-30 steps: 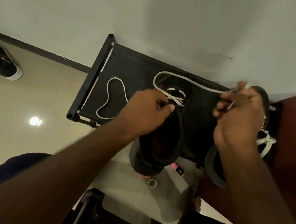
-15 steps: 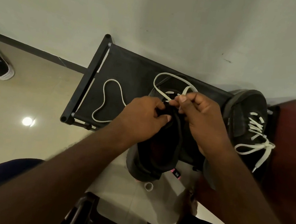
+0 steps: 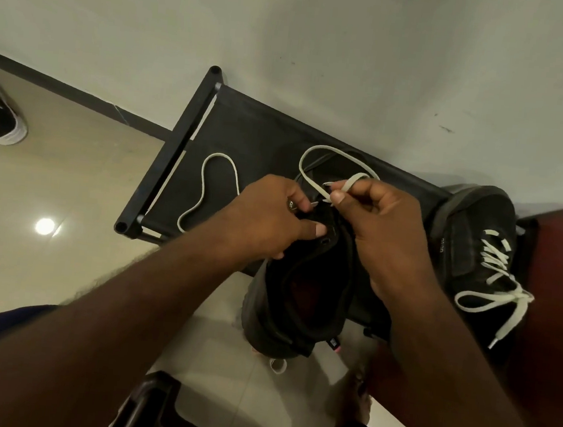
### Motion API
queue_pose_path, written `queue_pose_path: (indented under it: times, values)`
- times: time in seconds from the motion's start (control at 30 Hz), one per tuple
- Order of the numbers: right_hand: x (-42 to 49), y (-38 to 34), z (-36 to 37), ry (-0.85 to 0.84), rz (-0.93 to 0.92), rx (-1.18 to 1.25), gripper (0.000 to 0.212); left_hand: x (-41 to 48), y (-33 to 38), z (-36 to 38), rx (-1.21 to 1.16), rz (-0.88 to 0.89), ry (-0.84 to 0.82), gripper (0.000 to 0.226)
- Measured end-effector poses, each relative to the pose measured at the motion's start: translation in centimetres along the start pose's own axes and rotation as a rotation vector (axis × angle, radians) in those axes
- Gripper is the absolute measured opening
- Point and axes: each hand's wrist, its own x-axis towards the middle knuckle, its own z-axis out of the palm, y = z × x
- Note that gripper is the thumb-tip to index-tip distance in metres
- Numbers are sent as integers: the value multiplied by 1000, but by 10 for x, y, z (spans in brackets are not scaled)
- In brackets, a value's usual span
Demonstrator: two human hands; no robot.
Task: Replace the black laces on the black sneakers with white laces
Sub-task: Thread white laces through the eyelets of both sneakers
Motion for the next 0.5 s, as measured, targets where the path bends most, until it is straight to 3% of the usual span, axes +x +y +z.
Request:
queue_pose_path:
  times: [0.13, 0.33, 0.5]
  values:
    - [8, 0, -1, -21, -42, -133, 11, 4, -3, -1, 22, -27, 28, 15]
    - [13, 1, 7, 61, -53, -146, 5, 10, -7, 0, 56, -17, 76, 11]
    - [17, 1, 6, 14, -68, -177, 5, 11, -6, -2, 79, -5, 67, 10]
